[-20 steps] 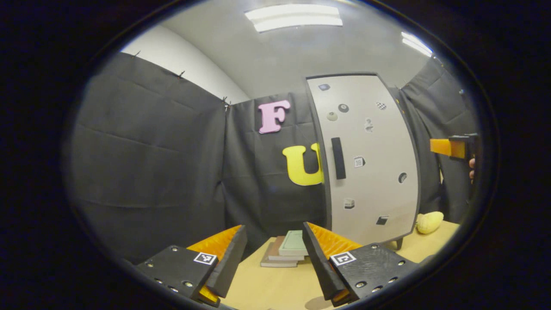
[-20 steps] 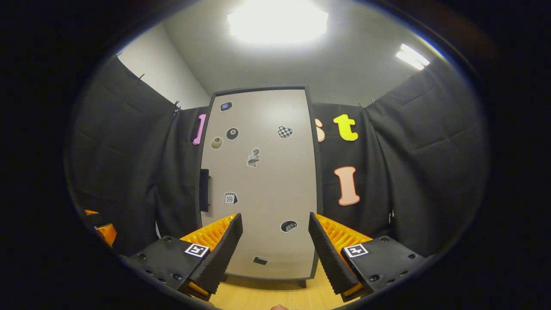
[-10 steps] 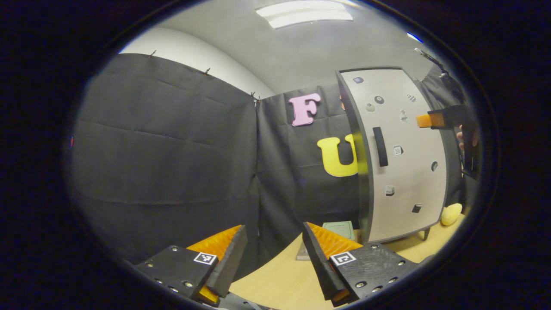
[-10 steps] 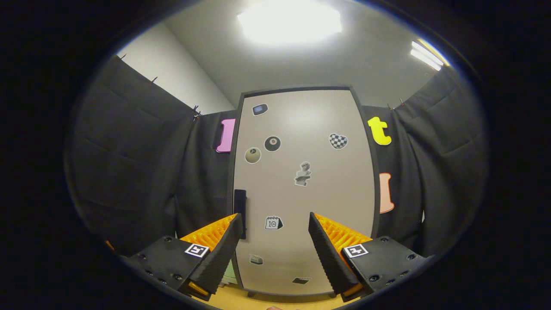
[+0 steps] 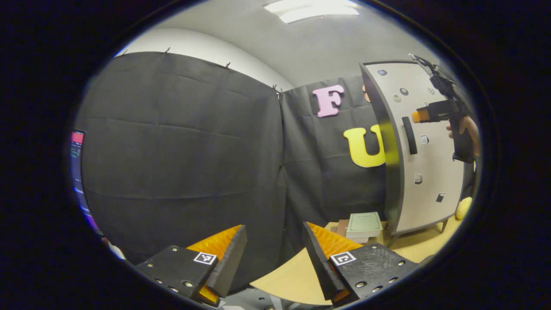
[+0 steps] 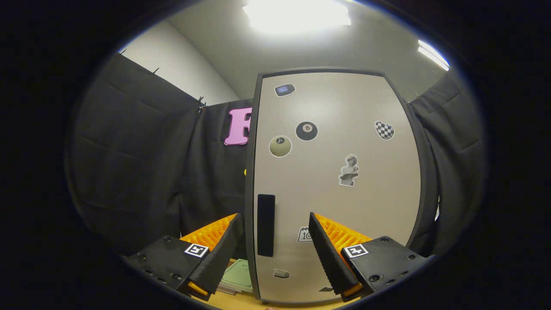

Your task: Open the cabinet door with the right hand, grasp the bottle in the cabinet with the left hand and place it on the coaster, then close the cabinet door with the right hand.

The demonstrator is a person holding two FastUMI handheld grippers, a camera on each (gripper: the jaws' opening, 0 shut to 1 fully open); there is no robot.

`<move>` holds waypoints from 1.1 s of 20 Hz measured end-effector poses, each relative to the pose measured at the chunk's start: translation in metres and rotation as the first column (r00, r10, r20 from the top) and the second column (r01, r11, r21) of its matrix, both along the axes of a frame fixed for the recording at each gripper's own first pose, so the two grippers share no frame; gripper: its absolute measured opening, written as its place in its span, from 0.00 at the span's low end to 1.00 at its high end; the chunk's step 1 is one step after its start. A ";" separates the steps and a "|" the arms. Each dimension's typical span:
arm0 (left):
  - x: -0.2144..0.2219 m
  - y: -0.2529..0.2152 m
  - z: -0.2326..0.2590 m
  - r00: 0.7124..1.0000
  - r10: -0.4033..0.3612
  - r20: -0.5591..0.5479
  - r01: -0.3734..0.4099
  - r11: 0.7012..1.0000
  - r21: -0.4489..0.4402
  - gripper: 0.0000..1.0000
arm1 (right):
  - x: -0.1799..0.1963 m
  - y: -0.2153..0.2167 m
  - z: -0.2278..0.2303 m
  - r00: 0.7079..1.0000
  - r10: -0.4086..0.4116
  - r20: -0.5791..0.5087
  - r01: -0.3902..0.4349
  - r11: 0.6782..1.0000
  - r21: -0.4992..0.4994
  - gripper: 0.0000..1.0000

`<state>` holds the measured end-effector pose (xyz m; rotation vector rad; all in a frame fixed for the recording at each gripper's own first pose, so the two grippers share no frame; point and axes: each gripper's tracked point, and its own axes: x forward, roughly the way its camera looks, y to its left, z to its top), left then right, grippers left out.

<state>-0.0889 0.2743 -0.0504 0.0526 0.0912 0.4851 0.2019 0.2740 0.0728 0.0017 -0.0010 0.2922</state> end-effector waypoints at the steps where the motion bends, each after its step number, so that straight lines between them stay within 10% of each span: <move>1: -0.004 0.006 0.000 1.000 0.012 -0.004 -0.012 1.000 0.001 0.77 | 0.007 0.006 -0.005 1.000 0.001 -0.016 -0.001 1.000 -0.001 0.98; 13: -0.024 0.038 -0.006 0.997 0.079 -0.017 -0.079 0.997 0.002 0.77 | 0.067 0.037 -0.053 0.984 -0.026 -0.176 0.025 1.000 -0.006 0.83; 14: -0.023 0.036 -0.008 0.997 0.077 -0.017 -0.077 0.997 -0.001 0.77 | 0.070 0.034 -0.051 0.983 -0.038 -0.180 0.037 0.999 -0.008 0.77; 15: -0.023 0.036 -0.007 0.997 0.076 -0.015 -0.076 0.997 -0.002 0.77 | 0.070 0.034 -0.049 0.981 -0.038 -0.188 0.039 0.999 -0.001 0.45; 22: -0.015 0.025 -0.005 0.999 0.044 0.001 -0.044 0.999 -0.013 0.77 | 0.067 0.035 -0.051 0.966 -0.010 -0.257 0.003 1.000 -0.029 0.22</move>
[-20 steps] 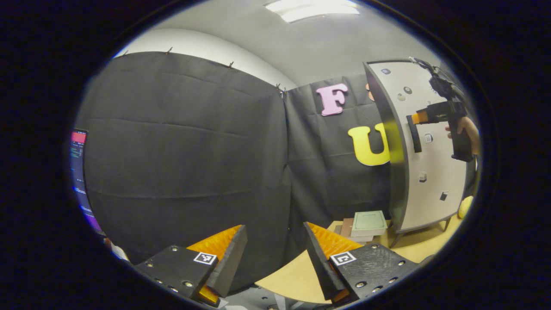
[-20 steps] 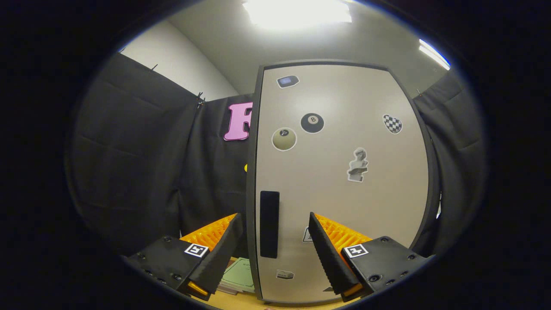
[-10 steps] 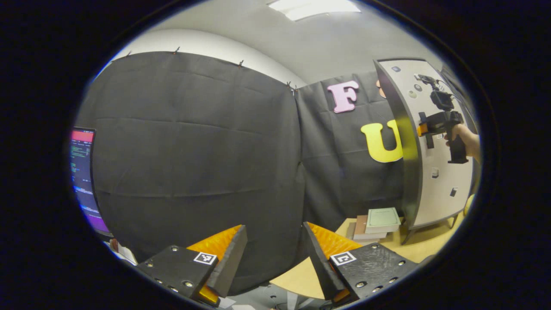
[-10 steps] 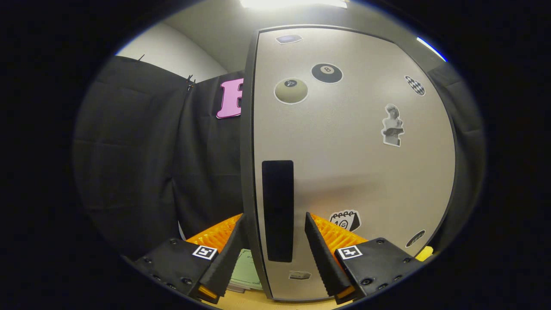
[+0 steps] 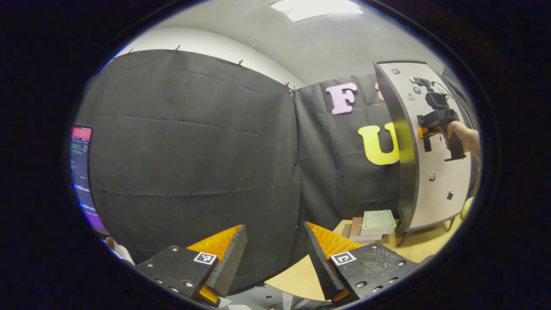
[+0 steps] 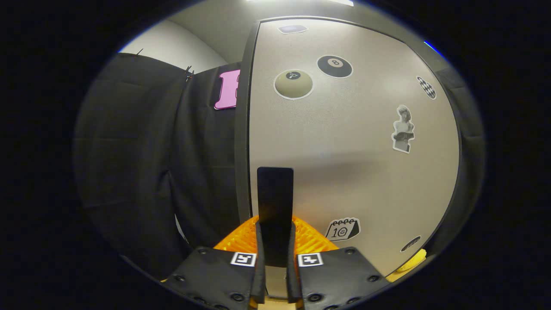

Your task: Open the cabinet door with the right hand, grasp the bottle in the cabinet with the left hand and place it on the coaster, then close the cabinet door with the right hand.

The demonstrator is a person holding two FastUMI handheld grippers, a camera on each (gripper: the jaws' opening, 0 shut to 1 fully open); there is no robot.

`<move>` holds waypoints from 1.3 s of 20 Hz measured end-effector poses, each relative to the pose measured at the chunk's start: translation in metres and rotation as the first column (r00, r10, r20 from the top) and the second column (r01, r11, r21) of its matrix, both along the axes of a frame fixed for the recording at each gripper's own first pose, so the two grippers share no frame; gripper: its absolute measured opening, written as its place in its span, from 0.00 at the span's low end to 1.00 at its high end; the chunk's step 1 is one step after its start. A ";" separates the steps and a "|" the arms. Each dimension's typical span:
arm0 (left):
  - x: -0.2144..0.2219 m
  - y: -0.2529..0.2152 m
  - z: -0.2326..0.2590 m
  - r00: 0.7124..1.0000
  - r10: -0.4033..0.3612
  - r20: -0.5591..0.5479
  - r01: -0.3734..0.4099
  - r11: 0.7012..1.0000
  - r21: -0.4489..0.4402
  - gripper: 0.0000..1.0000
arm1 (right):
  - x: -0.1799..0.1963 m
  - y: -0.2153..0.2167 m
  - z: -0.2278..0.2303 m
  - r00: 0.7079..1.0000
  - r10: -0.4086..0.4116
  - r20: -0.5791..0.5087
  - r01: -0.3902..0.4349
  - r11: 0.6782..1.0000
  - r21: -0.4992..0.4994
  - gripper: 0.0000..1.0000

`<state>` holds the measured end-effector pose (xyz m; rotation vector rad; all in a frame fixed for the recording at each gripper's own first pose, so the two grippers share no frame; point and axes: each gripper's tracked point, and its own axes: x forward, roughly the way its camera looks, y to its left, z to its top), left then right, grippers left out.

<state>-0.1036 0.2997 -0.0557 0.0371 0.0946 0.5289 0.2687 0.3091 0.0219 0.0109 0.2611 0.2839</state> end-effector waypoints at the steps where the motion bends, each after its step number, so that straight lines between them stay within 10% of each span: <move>1: 0.003 -0.001 0.001 1.000 -0.006 0.003 0.006 1.000 -0.003 0.80 | -0.001 -0.001 -0.001 1.000 0.016 -0.015 -0.016 1.000 -0.007 0.18; 26: 0.113 -0.154 0.027 0.918 -0.386 0.089 0.389 0.921 -0.013 0.78 | -0.018 -0.018 0.004 0.942 0.328 -0.067 -0.321 0.942 0.098 0.20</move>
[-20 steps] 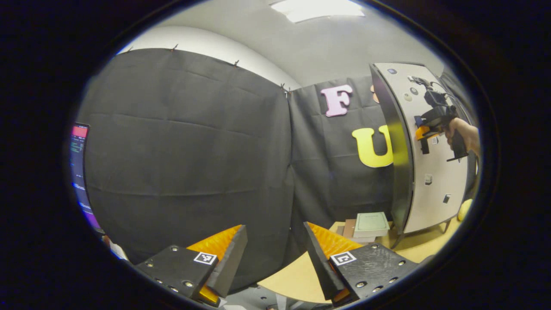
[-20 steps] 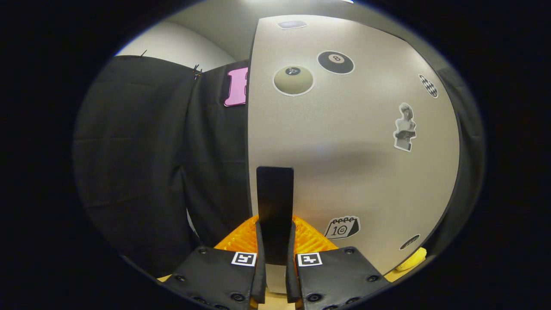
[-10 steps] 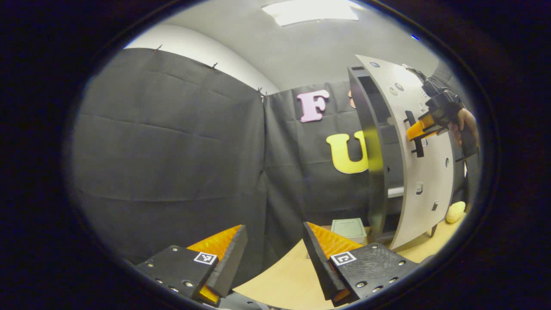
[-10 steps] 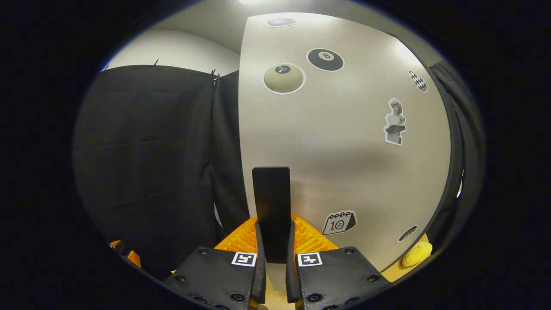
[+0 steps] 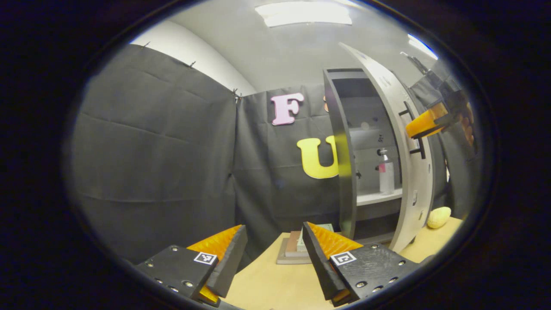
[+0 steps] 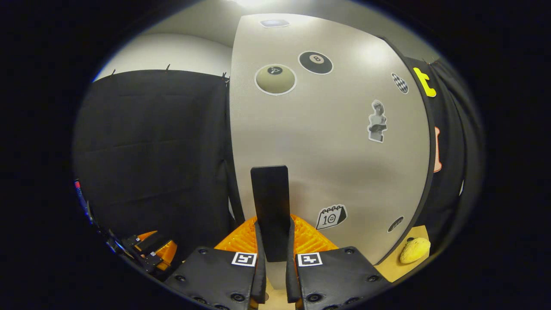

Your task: Open the cabinet door with the right hand, grasp the bottle in the cabinet with the left hand and place it on the coaster, then close the cabinet door with the right hand.

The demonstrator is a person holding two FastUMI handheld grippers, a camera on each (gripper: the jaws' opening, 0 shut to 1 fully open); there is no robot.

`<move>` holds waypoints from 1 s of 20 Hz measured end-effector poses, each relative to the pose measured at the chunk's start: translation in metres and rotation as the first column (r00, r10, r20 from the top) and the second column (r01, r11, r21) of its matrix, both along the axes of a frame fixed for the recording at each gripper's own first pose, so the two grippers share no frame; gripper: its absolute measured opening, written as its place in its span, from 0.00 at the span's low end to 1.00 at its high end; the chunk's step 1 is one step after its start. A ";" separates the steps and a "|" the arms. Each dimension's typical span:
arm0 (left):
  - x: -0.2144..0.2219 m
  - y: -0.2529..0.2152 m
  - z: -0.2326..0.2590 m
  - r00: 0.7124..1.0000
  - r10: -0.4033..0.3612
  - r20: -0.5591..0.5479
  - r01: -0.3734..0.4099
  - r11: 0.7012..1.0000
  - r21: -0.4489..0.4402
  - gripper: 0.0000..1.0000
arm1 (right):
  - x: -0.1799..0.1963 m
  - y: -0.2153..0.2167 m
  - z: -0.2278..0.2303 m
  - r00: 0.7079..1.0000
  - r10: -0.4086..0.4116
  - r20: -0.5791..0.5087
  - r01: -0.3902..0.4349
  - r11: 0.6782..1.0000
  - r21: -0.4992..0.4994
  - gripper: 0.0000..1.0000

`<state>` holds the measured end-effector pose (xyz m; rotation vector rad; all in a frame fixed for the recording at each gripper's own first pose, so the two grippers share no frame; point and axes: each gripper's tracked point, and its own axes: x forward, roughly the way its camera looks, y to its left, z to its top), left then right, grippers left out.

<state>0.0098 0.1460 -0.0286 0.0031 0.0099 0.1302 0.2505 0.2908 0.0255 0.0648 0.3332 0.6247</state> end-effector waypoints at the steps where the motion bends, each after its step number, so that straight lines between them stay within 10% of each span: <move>1: 0.001 -0.012 0.002 1.000 -0.015 0.002 0.015 1.000 -0.001 0.78 | 0.001 -0.001 0.001 1.000 0.010 -0.001 -0.010 1.000 0.004 0.18; 20: -0.018 -0.228 0.032 0.991 -0.135 -0.009 0.134 0.991 -0.024 0.80 | 0.006 -0.024 0.003 0.993 0.118 0.012 -0.118 0.992 0.042 0.20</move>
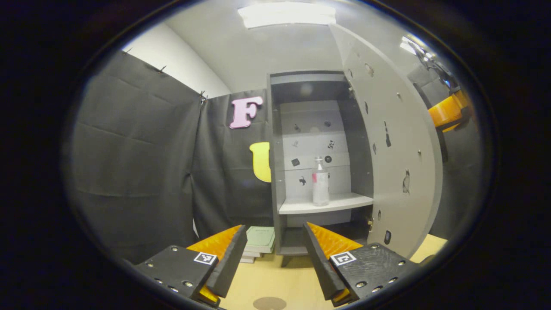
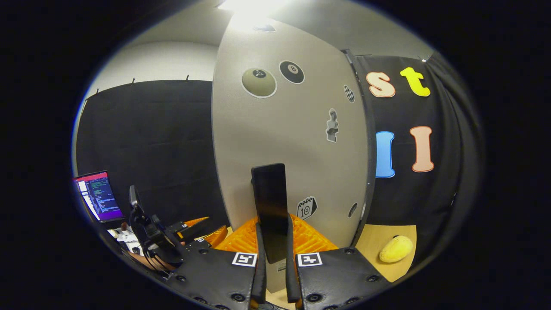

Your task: Open the cabinet door with the right hand, grasp the bottle in the cabinet with the left hand and place it on the coaster, then close the cabinet door with the right hand.

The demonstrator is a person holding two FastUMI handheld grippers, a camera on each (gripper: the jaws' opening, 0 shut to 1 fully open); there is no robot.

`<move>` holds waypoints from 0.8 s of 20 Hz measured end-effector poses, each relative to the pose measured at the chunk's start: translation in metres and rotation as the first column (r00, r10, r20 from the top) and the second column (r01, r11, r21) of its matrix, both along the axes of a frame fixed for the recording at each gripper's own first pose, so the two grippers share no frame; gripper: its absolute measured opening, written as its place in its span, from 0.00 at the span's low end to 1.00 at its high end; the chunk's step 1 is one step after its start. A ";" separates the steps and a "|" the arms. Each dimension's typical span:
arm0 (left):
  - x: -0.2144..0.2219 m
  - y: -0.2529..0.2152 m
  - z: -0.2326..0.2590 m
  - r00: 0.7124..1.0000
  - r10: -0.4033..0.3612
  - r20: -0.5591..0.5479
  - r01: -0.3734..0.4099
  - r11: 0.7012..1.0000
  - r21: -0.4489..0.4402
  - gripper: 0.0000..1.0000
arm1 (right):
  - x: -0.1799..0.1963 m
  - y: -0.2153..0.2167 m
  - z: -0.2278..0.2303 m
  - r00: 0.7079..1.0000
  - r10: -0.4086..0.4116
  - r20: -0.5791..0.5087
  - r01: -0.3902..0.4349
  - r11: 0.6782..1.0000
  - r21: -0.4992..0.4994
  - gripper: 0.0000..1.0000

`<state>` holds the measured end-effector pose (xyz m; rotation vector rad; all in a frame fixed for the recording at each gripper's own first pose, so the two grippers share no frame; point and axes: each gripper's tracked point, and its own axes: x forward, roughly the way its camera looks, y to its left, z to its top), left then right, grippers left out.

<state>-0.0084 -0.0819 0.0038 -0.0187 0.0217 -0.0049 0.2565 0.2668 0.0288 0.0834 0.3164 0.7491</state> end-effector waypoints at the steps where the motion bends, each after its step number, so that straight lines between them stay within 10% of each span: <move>1: -0.001 -0.006 0.002 1.000 -0.001 -0.001 0.001 1.000 0.002 0.77 | 0.000 -0.002 0.001 1.000 -0.001 -0.001 0.001 1.000 0.006 0.20; 16: -0.030 -0.074 0.012 0.999 0.036 0.010 -0.036 0.998 0.061 0.77 | 0.035 -0.033 0.010 0.996 -0.074 0.057 0.069 0.993 0.093 0.17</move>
